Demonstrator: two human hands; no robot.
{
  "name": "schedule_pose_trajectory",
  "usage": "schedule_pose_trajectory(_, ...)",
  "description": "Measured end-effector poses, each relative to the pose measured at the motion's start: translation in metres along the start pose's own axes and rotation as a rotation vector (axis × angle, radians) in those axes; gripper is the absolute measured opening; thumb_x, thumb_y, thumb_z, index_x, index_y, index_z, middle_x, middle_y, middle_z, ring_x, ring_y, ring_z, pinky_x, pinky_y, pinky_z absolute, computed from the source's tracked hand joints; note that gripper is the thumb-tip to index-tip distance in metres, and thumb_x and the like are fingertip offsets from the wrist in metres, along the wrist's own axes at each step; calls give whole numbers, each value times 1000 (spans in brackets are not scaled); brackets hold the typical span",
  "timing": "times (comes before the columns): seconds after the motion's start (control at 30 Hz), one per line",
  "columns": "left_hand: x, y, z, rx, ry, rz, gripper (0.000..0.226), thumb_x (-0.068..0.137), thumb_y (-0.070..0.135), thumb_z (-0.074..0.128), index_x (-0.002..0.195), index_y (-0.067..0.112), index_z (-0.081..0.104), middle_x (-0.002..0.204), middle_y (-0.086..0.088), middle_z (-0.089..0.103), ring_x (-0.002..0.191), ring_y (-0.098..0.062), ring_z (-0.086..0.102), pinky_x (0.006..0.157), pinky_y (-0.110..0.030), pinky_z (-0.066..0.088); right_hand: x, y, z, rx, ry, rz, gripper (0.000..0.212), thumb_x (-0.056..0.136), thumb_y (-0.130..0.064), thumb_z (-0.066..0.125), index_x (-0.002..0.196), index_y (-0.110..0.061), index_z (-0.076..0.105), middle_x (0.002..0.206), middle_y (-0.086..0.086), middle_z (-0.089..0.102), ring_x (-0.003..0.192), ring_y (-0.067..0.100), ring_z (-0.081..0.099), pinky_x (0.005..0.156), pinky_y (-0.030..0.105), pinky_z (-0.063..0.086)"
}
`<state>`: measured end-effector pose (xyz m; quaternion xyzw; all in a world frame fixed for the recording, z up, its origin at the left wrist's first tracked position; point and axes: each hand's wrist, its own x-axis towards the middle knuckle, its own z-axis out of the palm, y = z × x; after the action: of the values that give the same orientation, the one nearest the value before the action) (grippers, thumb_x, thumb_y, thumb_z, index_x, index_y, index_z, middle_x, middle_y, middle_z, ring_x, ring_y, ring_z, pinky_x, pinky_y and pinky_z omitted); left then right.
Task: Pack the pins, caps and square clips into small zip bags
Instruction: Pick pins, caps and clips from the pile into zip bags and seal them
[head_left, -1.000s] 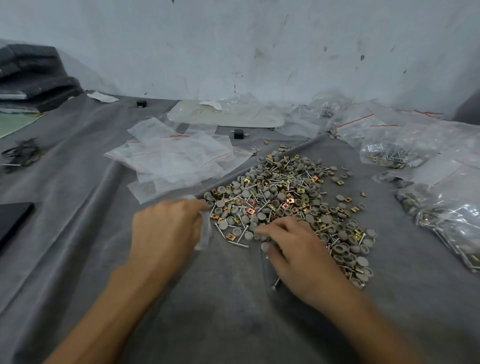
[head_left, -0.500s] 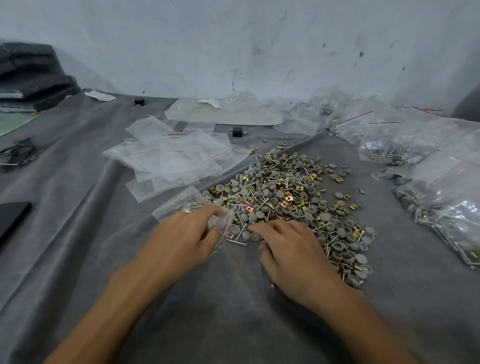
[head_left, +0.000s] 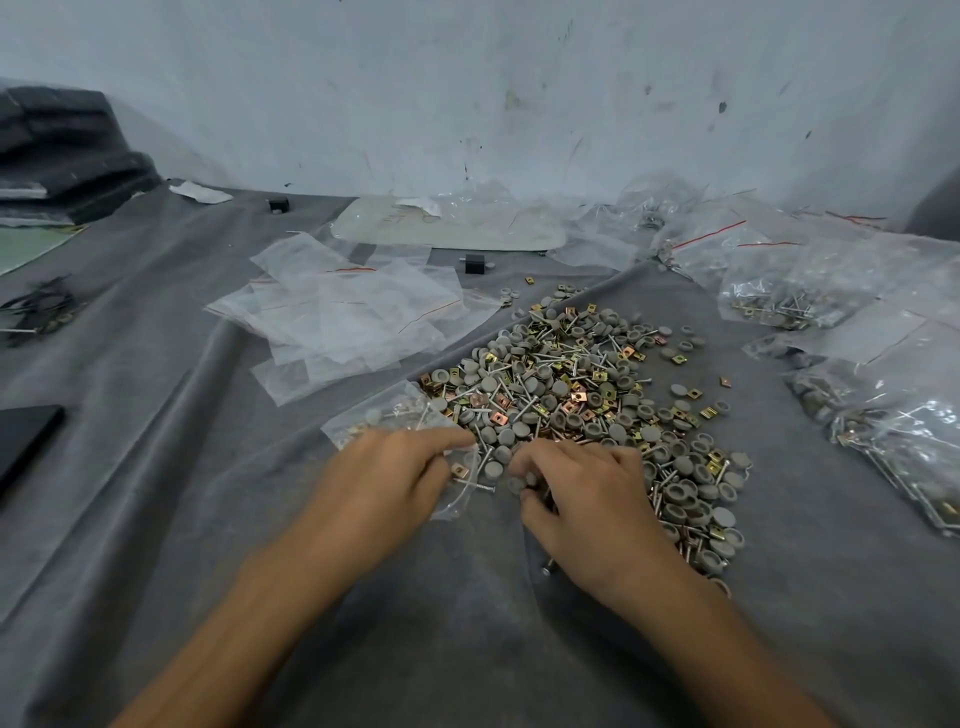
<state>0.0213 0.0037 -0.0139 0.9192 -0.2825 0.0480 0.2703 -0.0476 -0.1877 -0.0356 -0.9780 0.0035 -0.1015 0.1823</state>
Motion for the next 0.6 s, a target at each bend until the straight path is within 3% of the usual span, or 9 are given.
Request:
schedule_pose_trajectory(0.1,0,0,2,-7,-28,-11,39,100,21,51,131,40,67,58,11,56,59,-8,52,64,-28,37,0,-1,1,16,22,-3,11,93,-34,58,100,-41,53,95,-23,57,102,6,54,92,34,25)
schedule_pose_trajectory(0.17,-1,-1,4,-51,-49,-26,40,101,22,50,133,39,65,87,4,73,81,-16,64,65,-25,37,0,-1,1,28,82,5,11,92,-32,60,99,-40,55,96,-22,60,101,5,54,92,34,26)
schedule_pose_trajectory(0.27,1,1,7,-197,-81,-85,38,103,22,48,135,34,65,104,14,69,101,-20,66,70,-22,40,1,-1,0,203,217,-8,15,90,-24,66,100,-34,62,96,-18,63,94,4,59,90,34,37)
schedule_pose_trajectory(0.37,1,5,5,-344,-149,-110,41,99,27,44,133,30,66,86,34,64,87,-7,66,66,-16,40,-1,-7,-1,518,250,-55,19,89,-13,71,100,-27,66,96,-15,64,87,8,63,75,19,48)
schedule_pose_trajectory(0.47,2,7,3,-459,-187,-118,55,86,31,36,131,29,68,57,17,64,58,2,57,61,-21,45,-4,-13,0,522,243,-137,20,88,-9,74,100,-24,69,97,-16,61,87,10,64,72,14,49)
schedule_pose_trajectory(0.6,3,8,2,-551,-220,-151,44,100,8,39,129,23,69,53,5,59,54,0,54,58,-18,43,-5,-16,4,431,244,-183,21,83,-7,79,98,-21,73,95,-23,55,86,-1,59,74,10,45)
